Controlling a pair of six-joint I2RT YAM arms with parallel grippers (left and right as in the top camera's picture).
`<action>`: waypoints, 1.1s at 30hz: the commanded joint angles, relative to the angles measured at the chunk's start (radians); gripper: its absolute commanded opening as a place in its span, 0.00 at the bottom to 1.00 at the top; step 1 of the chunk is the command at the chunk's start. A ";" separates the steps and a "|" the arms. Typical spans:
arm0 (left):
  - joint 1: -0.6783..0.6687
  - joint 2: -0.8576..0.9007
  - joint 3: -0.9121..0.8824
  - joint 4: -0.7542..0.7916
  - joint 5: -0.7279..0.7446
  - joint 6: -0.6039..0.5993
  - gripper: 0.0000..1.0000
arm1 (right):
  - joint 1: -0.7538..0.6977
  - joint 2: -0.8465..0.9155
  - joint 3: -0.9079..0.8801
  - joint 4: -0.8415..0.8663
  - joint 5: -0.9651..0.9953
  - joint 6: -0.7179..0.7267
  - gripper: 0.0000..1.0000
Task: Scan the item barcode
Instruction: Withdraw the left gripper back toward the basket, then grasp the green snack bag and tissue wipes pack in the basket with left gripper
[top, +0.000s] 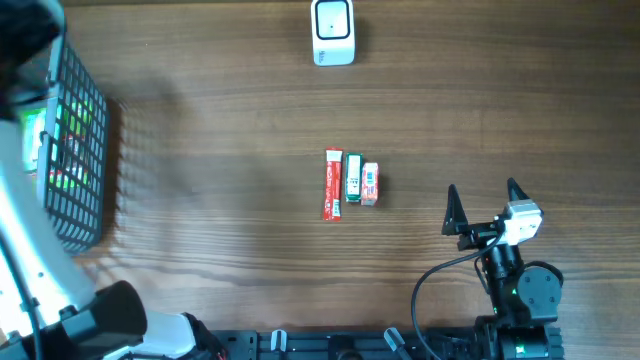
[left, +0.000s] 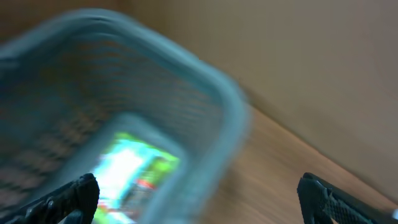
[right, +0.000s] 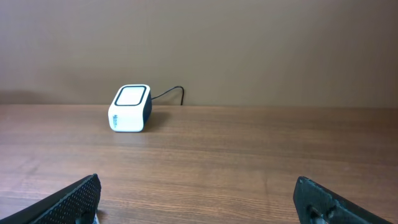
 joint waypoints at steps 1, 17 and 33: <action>0.152 0.053 -0.006 -0.010 0.025 0.075 1.00 | -0.003 -0.002 -0.001 0.006 -0.015 -0.009 1.00; 0.332 0.459 -0.037 0.018 0.265 0.323 1.00 | -0.003 -0.002 -0.001 0.006 -0.015 -0.009 1.00; 0.335 0.702 -0.054 0.063 0.384 0.605 1.00 | -0.003 -0.002 -0.001 0.006 -0.015 -0.008 1.00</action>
